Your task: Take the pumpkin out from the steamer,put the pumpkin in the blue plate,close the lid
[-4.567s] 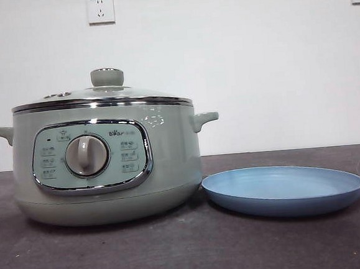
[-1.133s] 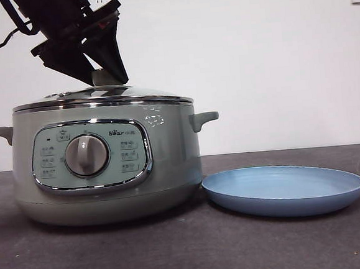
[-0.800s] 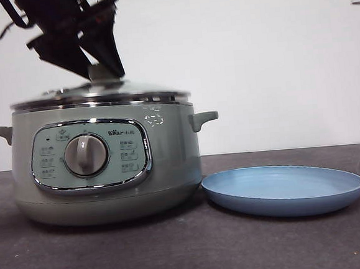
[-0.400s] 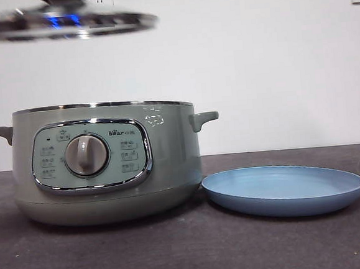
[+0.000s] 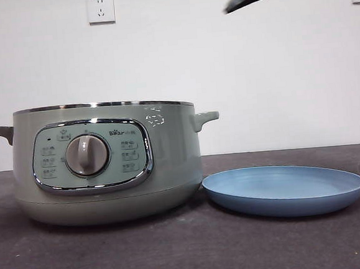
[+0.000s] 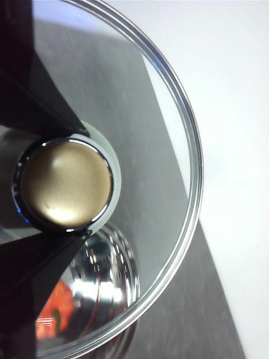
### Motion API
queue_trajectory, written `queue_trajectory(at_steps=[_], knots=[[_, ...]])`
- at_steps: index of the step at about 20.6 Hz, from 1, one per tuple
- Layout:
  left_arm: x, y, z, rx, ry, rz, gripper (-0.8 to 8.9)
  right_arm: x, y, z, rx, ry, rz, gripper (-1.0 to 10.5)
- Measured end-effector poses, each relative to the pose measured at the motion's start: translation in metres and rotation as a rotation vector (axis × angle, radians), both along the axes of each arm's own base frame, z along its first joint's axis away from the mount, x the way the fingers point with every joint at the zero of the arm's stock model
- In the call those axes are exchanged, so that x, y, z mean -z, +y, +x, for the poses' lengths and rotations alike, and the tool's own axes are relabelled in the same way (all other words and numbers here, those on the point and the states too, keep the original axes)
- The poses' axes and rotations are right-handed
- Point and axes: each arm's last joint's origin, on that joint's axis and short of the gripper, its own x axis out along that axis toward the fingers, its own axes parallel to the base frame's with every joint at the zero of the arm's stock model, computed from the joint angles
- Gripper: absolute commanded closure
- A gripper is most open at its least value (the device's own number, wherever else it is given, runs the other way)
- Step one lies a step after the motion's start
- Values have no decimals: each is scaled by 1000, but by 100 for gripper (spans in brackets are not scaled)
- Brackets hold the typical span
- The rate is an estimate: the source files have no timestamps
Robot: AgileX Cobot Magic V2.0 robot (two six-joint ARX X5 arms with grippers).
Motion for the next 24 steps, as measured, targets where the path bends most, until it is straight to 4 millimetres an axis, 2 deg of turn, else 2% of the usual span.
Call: queue_trajectory(at_steps=[3,6,8,10,12,15,19,24], knots=[[-2,8,-14,-40,-14,11,826,-5,34,12,-42,14,-111,433],[-2,13,-23,-66,-9,25,826,-10,80,25,-86,7,-229,423],[0,14,-24,-69,15,38,826,-9,108,30,-111,-12,-266,333],[3,14,-25,-82,38,58,826,-1,133,32,-125,-41,-300,335],[5,15,-26,-84,57,68,826,15,151,32,-140,-48,-357,344],[5,15,-26,-83,60,69,826,46,169,39,-170,-15,-420,344],[5,15,-26,-83,62,70,826,87,181,54,-171,35,-501,348],[5,15,-26,-83,65,72,826,117,189,64,-187,69,-538,349]])
